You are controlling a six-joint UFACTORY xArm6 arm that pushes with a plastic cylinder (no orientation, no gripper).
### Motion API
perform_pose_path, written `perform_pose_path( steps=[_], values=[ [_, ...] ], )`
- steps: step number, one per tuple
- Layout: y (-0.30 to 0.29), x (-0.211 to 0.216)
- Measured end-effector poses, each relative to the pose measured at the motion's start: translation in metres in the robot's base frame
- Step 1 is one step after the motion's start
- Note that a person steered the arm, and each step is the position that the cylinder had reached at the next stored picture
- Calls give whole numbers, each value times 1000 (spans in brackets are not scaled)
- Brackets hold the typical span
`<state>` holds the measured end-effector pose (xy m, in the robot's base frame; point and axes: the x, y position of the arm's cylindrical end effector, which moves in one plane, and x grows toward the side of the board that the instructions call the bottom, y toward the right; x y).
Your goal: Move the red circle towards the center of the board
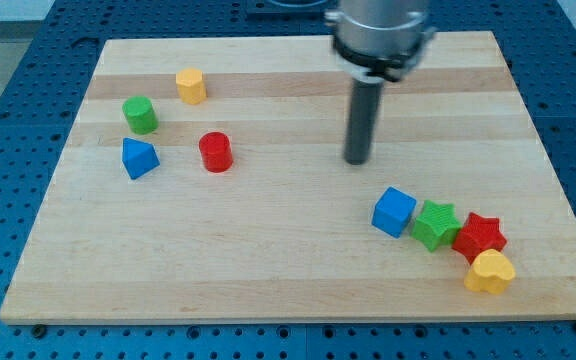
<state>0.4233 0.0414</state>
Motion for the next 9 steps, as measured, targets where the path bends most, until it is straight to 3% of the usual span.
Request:
perform_pose_path(
  steps=[3, 4, 5, 9],
  values=[
    [-217, -33],
    [-209, -11],
    [-152, 3],
    [-89, 3]
  ],
)
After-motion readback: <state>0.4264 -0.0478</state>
